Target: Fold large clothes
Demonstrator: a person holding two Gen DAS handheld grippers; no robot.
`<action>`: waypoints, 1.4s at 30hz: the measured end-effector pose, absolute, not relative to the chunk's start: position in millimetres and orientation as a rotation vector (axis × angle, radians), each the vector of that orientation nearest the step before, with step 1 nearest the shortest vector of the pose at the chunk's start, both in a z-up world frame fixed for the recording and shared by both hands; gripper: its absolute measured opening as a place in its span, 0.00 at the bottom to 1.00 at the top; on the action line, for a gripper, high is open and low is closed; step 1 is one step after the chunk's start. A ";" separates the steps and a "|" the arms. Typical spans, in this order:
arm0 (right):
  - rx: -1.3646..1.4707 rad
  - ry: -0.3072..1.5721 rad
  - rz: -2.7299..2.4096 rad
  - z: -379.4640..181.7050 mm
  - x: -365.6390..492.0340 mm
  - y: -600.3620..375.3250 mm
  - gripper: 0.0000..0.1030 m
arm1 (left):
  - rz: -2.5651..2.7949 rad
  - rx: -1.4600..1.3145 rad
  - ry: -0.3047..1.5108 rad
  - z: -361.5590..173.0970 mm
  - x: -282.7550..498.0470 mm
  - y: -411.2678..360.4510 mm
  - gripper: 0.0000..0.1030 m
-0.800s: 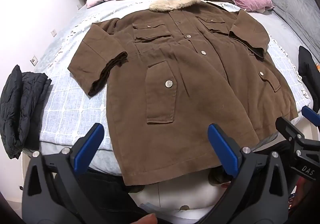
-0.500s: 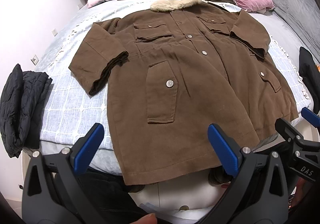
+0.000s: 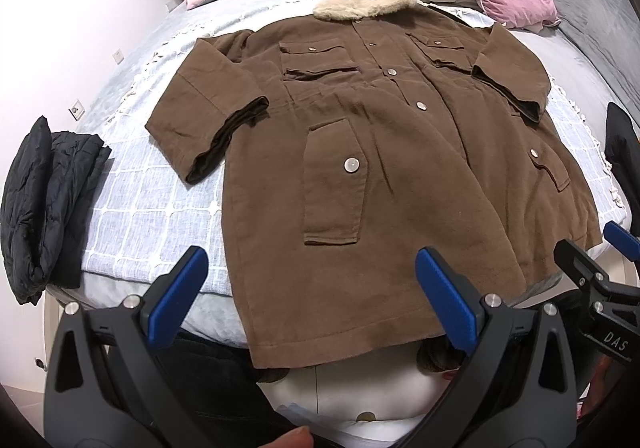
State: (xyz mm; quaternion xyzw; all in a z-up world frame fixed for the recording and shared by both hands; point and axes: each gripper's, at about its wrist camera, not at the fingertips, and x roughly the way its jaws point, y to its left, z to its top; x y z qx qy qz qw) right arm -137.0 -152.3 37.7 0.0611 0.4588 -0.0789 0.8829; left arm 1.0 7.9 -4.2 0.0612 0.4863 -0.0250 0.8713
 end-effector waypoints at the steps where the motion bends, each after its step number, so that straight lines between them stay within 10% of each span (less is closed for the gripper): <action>1: 0.127 0.957 -0.164 37.3 -136.6 -152.4 1.00 | -0.050 0.127 1.007 -4.6 1.3 8.3 1.00; 42: 0.089 1.116 0.149 14.5 -113.3 -206.3 1.00 | -0.109 -0.146 1.164 -43.9 38.3 135.3 1.00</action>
